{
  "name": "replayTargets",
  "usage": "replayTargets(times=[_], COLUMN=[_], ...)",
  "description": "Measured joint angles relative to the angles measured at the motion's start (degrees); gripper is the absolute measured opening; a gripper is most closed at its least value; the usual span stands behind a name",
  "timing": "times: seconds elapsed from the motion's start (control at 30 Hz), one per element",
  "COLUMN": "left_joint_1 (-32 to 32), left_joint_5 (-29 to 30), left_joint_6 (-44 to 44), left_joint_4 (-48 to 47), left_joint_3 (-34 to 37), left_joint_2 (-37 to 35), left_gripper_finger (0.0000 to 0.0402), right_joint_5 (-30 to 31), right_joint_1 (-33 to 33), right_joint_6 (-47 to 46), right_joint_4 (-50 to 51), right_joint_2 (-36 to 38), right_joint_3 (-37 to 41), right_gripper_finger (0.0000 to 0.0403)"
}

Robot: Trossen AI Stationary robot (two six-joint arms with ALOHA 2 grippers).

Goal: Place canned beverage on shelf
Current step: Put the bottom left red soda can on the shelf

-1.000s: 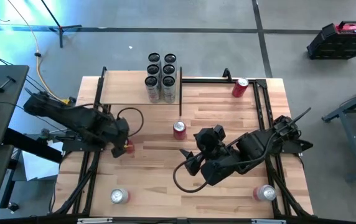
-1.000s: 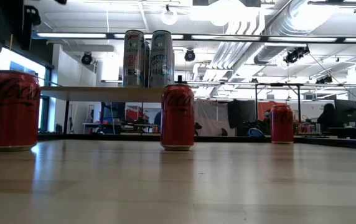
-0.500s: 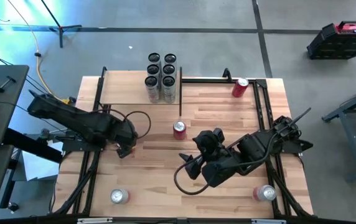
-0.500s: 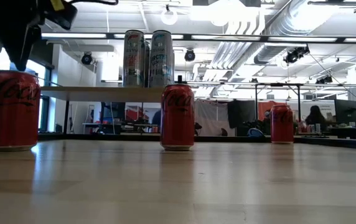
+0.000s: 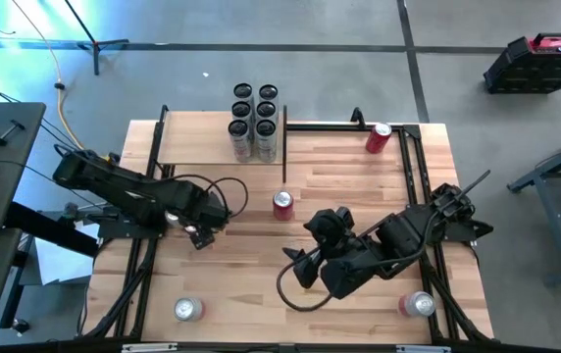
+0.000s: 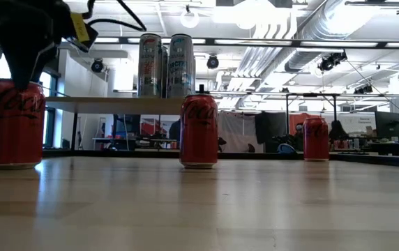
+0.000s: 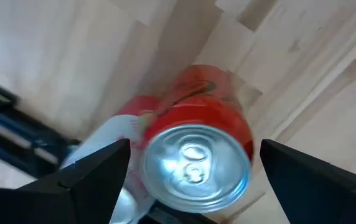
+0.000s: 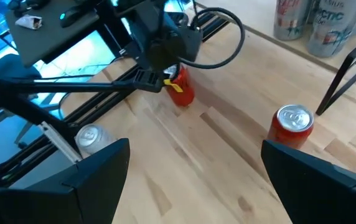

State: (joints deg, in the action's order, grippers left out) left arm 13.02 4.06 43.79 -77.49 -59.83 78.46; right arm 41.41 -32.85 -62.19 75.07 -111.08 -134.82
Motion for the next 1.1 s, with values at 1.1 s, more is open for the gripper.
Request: replayTargets(times=[1.1], left_joint_1=[-1.6], left_joint_5=[-4.5], left_joint_6=[-14.5], left_joint_4=[-0.7], left_joint_3=[0.1], left_joint_2=[-2.8], left_gripper_finger=[0.0288], right_joint_5=[5.5], right_joint_1=[-1.5], right_joint_6=[-0.3], right_joint_4=[0.2], right_joint_2=[0.0], right_joint_3=[0.0], right_gripper_finger=[0.0349])
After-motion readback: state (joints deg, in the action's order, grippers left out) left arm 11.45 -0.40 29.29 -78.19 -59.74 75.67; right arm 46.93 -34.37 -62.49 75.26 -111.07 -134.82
